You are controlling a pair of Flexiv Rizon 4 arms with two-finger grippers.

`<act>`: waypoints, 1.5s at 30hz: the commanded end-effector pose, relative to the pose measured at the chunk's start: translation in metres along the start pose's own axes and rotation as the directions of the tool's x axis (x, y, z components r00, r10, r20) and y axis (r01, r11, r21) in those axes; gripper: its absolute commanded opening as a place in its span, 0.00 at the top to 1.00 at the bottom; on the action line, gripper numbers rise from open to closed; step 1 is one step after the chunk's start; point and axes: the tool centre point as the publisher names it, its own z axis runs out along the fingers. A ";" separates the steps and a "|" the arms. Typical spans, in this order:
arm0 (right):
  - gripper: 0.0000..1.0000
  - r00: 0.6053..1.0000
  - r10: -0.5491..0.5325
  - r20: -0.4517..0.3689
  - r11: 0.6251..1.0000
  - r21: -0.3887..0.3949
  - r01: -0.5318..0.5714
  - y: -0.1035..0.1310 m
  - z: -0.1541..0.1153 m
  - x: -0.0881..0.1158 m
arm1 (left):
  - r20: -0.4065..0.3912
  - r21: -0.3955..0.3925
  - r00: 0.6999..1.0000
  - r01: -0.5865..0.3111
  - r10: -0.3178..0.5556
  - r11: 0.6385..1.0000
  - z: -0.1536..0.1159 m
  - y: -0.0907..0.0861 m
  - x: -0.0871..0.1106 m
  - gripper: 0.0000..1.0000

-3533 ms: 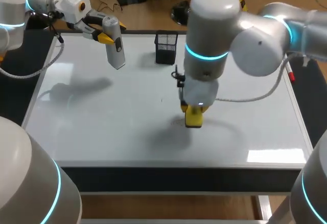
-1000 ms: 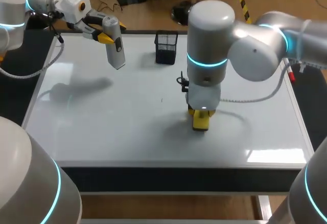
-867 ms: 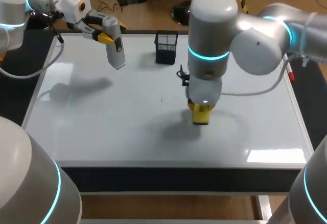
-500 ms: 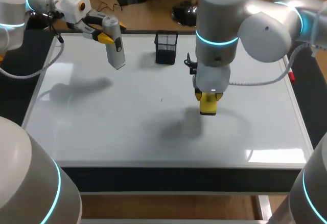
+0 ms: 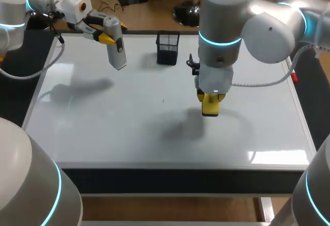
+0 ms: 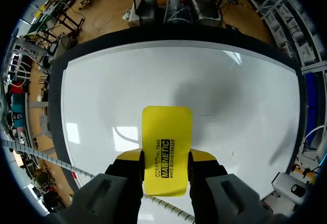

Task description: Pick up the inspection probe, press it on each red-marked spot on the whiteboard one by one, put down the probe, pick up the eraser, and wipe off all the red marks.

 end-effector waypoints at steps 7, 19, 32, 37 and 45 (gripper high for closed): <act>1.00 1.000 -0.029 -0.011 1.000 0.007 0.029 -0.029 0.002 -0.004 | -0.005 0.001 1.000 0.001 -0.001 1.000 -0.001 -0.001 -0.001 1.00; 1.00 0.998 -0.028 0.062 0.998 -0.055 0.031 -0.091 0.015 -0.012 | -0.005 0.001 1.000 0.001 -0.001 1.000 -0.001 -0.001 -0.001 1.00; 1.00 0.999 -0.039 0.011 0.999 -0.030 0.040 -0.164 0.017 -0.016 | -0.005 0.001 1.000 0.001 -0.001 1.000 -0.001 -0.001 -0.001 1.00; 1.00 0.999 -0.038 0.012 0.999 -0.020 0.038 -0.185 0.017 -0.015 | -0.005 0.001 1.000 0.001 -0.001 1.000 -0.001 -0.001 -0.001 1.00; 1.00 1.000 -0.025 0.004 1.000 -0.013 0.025 -0.210 0.024 -0.013 | -0.005 0.001 1.000 0.001 -0.001 1.000 -0.001 -0.001 -0.001 1.00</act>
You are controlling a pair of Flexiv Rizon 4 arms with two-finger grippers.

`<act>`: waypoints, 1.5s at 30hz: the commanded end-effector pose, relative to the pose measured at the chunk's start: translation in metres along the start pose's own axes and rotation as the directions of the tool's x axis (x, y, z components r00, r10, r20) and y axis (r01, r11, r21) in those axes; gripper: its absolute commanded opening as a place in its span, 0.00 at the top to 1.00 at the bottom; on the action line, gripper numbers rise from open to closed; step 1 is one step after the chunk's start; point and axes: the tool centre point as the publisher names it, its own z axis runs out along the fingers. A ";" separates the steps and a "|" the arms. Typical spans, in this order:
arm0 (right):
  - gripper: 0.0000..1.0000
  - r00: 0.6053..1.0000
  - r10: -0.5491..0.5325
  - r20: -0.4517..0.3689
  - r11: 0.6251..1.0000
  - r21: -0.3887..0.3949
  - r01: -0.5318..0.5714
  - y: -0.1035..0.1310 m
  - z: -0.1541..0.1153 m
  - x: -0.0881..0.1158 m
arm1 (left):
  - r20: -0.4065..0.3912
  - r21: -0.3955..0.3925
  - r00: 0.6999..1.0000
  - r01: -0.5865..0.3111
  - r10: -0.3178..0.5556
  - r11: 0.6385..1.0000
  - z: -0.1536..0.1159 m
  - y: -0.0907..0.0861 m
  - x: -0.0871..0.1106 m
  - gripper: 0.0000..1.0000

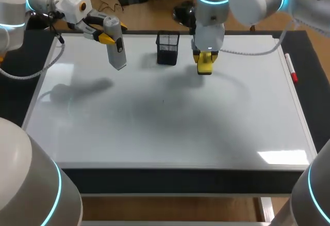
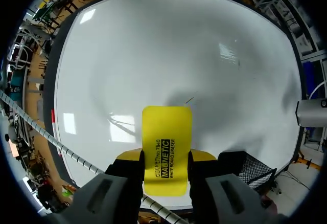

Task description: Pick up the inspection probe, press it on each red-marked spot on the whiteboard one by one, put down the probe, pick up the eraser, and wipe off all the red marks.

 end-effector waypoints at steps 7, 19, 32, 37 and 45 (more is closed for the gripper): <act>1.00 1.000 0.014 -0.026 1.000 -0.027 -0.015 -0.029 0.011 0.003 | -0.005 0.001 1.000 0.001 -0.001 1.000 -0.001 -0.001 -0.001 1.00; 1.00 0.999 0.015 -0.046 1.000 -0.024 -0.016 -0.050 0.021 0.010 | -0.005 0.001 1.000 0.001 -0.001 1.000 -0.001 -0.001 -0.001 1.00; 1.00 0.999 0.010 -0.050 0.999 -0.031 -0.011 -0.062 0.032 0.013 | -0.005 0.001 1.000 0.001 -0.001 1.000 -0.001 -0.001 -0.001 1.00; 1.00 0.999 0.005 -0.050 0.999 -0.032 -0.006 -0.064 0.036 0.013 | -0.005 0.001 1.000 0.001 -0.001 1.000 -0.001 -0.001 -0.001 1.00; 0.87 0.998 0.004 -0.058 0.999 -0.036 -0.006 -0.065 0.040 0.015 | -0.005 0.001 1.000 0.001 -0.001 1.000 -0.001 -0.001 -0.001 1.00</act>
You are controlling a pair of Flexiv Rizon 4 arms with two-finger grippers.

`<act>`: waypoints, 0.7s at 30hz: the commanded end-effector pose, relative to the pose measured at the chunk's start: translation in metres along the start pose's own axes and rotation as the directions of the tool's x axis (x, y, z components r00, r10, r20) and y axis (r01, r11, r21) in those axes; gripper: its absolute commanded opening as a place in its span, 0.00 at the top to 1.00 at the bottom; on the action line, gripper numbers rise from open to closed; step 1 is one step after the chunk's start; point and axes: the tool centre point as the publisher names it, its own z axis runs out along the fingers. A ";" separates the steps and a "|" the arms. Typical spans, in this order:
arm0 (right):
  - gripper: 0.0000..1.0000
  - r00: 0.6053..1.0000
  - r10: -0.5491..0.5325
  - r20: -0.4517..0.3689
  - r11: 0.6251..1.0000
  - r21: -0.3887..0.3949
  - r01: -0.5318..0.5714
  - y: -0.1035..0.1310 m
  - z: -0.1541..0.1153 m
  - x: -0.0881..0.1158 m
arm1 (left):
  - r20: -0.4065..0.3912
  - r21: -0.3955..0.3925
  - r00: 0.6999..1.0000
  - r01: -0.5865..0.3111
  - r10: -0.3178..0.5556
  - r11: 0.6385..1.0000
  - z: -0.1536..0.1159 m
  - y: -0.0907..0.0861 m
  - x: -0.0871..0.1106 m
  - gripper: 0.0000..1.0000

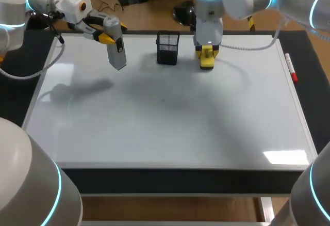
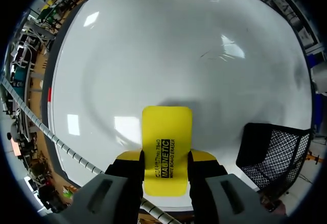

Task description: Pick up the inspection probe, press it on each red-marked spot on the whiteboard one by one, put down the probe, pick up the eraser, and wipe off all the red marks.

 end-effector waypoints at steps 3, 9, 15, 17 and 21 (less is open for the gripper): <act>0.55 1.000 -0.004 -0.003 1.000 -0.005 0.004 -0.004 0.002 0.001 | -0.005 0.001 1.000 0.001 -0.001 1.000 -0.001 -0.001 -0.001 1.00; 0.00 1.000 0.015 0.003 1.000 0.000 -0.015 0.000 0.001 0.007 | -0.005 0.001 1.000 0.001 -0.001 1.000 -0.001 -0.001 -0.001 1.00; 0.00 0.998 0.066 0.013 0.998 0.016 -0.066 0.003 -0.008 0.019 | -0.005 0.001 1.000 0.001 -0.001 1.000 -0.001 -0.001 -0.001 1.00; 0.00 0.996 0.083 0.015 0.996 0.019 -0.083 0.005 -0.012 0.024 | -0.005 0.001 1.000 0.001 -0.001 1.000 -0.001 -0.001 -0.001 1.00; 0.00 0.985 0.168 0.030 0.986 -0.001 -0.168 0.008 -0.019 0.037 | -0.005 0.001 1.000 0.001 -0.001 1.000 -0.001 -0.001 -0.001 1.00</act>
